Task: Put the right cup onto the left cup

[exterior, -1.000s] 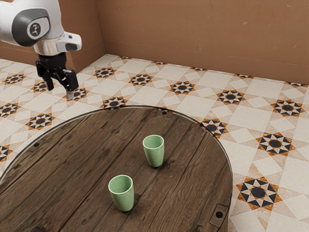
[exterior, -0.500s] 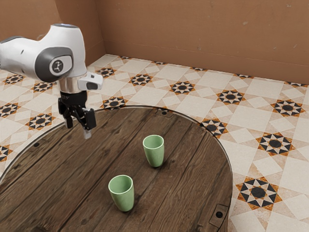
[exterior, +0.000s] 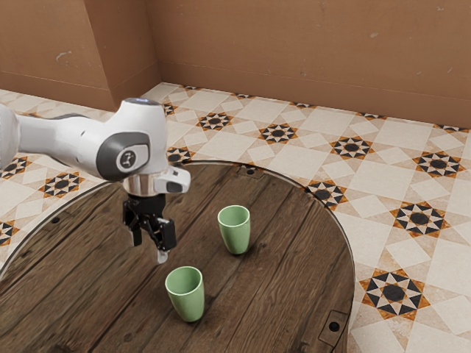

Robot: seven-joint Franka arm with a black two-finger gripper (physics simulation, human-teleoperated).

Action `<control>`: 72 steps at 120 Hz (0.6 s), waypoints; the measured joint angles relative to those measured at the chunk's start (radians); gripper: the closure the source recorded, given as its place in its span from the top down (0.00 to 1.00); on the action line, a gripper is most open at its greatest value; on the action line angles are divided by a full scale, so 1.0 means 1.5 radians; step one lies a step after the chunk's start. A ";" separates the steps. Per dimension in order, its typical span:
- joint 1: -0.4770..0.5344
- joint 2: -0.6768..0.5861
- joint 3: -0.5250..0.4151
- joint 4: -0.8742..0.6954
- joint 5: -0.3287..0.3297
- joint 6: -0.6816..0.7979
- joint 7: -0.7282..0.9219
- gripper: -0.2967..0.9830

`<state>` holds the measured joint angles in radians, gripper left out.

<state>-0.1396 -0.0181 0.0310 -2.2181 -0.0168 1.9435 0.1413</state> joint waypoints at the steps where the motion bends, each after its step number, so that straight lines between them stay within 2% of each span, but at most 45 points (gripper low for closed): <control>1: -0.001 0.001 -0.001 0.000 -0.001 0.002 0.000 0.77; 38: -0.024 0.043 -0.023 -0.007 -0.019 0.064 -0.002 0.77; 72: -0.008 0.089 -0.024 -0.019 -0.028 0.102 -0.004 0.77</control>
<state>-0.1522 0.1148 -0.0045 -2.2459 -0.0592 2.0958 0.1359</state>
